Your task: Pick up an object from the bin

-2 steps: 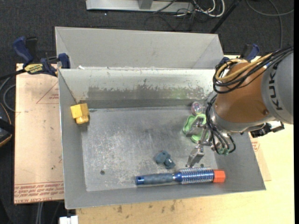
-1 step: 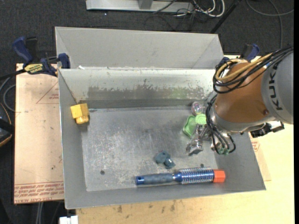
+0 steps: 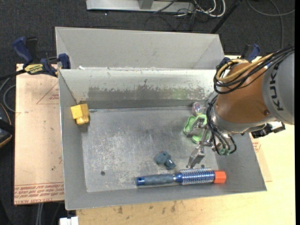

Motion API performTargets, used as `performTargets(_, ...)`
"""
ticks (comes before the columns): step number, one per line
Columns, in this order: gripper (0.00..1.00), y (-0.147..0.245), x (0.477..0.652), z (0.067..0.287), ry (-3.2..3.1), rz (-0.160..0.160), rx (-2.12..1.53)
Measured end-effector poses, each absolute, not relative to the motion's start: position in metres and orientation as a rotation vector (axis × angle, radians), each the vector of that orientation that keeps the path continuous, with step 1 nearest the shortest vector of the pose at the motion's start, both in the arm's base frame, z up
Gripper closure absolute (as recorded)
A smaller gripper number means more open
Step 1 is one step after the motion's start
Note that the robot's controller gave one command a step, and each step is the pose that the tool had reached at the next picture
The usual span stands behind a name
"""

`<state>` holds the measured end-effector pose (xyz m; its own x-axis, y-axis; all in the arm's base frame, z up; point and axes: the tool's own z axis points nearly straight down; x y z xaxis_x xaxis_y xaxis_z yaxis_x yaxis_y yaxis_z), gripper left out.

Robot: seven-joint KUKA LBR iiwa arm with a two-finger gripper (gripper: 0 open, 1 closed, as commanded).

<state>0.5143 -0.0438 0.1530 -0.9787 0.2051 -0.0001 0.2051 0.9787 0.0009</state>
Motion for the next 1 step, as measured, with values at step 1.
performTargets(1,0.0,0.0078,0.4851,0.0785,3.124,0.0,-0.076)
